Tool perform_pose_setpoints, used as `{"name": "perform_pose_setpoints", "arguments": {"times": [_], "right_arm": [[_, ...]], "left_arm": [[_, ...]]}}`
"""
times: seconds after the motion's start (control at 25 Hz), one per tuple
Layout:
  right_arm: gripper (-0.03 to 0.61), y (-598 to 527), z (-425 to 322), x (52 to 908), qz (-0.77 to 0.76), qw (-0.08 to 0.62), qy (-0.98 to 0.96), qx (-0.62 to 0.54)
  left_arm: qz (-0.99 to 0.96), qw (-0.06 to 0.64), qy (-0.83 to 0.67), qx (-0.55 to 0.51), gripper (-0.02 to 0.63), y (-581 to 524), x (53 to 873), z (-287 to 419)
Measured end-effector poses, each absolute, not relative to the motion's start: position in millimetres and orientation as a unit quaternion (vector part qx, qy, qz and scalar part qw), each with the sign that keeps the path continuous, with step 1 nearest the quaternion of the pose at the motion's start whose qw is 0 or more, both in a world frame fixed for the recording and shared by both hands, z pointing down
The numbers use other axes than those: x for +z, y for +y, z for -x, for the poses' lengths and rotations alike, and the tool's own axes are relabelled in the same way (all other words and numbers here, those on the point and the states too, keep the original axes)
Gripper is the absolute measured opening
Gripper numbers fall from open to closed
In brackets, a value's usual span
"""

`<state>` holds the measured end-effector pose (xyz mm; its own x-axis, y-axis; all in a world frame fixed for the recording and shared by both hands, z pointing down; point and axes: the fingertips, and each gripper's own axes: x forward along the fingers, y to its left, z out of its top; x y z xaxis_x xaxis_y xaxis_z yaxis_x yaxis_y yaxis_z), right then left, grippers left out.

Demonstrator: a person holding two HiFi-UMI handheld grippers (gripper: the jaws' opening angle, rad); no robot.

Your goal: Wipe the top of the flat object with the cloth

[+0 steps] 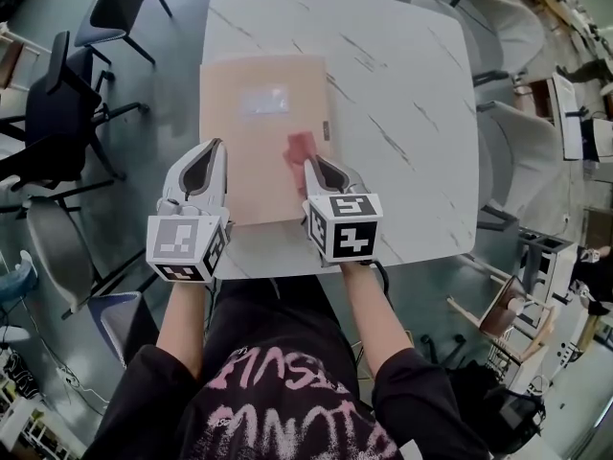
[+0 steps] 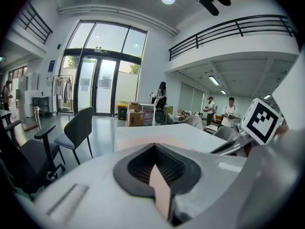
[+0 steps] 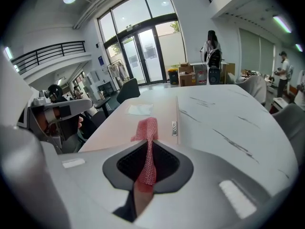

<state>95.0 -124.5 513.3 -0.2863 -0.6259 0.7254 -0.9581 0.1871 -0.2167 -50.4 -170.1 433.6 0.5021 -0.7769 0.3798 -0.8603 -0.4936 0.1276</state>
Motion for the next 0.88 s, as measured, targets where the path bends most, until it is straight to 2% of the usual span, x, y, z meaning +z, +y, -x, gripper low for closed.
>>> {"name": "perform_pose_setpoints", "arguments": {"times": [0.44, 0.88], "right_arm": [[0.049, -127, -96, 508, -0.550, 0.239, -0.731, 0.326], [0.049, -145, -88, 478, -0.548, 0.186, -0.764, 0.286]], "left_arm": [[-0.852, 0.150, -0.482, 0.137, 0.002, -170, 431, 53], [-0.848, 0.145, -0.493, 0.130, 0.002, -168, 421, 65]]}}
